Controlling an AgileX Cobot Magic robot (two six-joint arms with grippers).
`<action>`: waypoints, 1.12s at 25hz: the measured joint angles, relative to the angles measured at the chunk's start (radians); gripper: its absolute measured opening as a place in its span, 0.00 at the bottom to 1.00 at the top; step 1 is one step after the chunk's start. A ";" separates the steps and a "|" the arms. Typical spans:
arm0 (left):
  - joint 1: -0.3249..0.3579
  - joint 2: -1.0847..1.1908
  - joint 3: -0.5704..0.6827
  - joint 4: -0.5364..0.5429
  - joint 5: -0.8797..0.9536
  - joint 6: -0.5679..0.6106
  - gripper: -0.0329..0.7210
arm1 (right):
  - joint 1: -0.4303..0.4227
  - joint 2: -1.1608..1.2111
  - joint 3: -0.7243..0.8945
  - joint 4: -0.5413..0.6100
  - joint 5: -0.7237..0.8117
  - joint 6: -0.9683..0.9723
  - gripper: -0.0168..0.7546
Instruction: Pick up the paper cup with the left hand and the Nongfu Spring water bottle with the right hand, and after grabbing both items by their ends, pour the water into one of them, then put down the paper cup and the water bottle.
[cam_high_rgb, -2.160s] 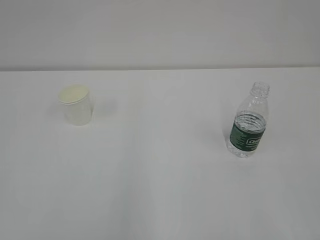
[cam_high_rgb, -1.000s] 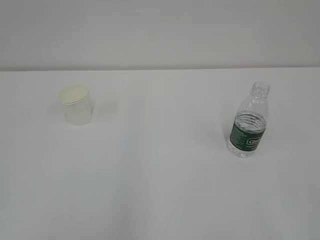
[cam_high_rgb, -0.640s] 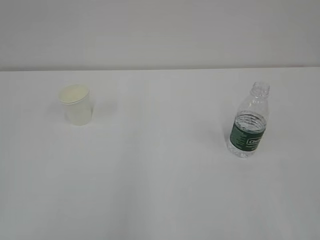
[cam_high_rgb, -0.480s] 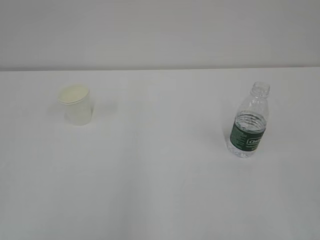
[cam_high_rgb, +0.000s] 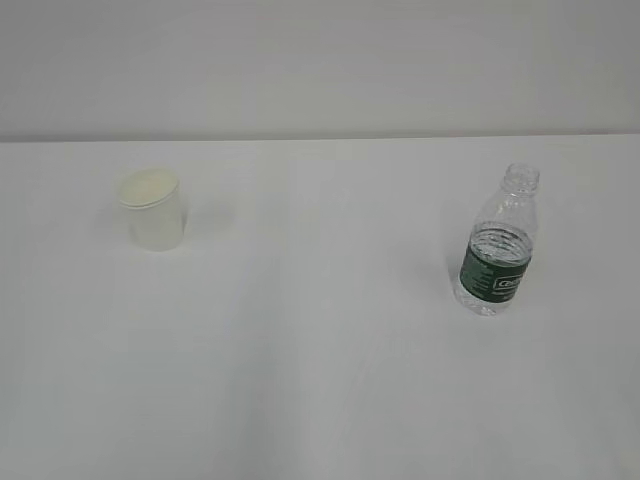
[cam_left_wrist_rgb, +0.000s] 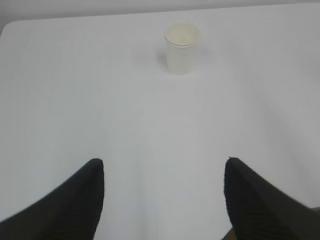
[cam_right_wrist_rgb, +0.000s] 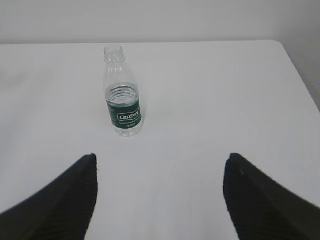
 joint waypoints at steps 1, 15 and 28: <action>0.000 0.016 -0.002 0.000 -0.014 0.000 0.75 | 0.000 0.015 0.000 0.002 -0.016 0.000 0.78; 0.000 0.234 -0.002 -0.002 -0.316 0.000 0.75 | 0.000 0.208 0.000 0.002 -0.287 -0.034 0.78; 0.000 0.449 -0.002 0.006 -0.540 0.000 0.75 | 0.000 0.326 0.000 0.002 -0.478 -0.082 0.78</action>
